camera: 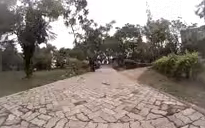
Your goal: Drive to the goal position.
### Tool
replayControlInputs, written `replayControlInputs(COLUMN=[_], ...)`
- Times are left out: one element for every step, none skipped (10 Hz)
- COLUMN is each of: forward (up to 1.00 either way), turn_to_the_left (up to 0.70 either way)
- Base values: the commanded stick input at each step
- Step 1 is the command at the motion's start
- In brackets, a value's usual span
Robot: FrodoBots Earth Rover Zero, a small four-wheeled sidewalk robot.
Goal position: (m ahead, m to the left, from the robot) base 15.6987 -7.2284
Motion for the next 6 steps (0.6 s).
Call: replayControlInputs(forward=[0.7,0.7,0.7,0.7,0.7,0.7], turn_to_the_left=[-0.35,-0.35,-0.35,0.0,0.0,0.0])
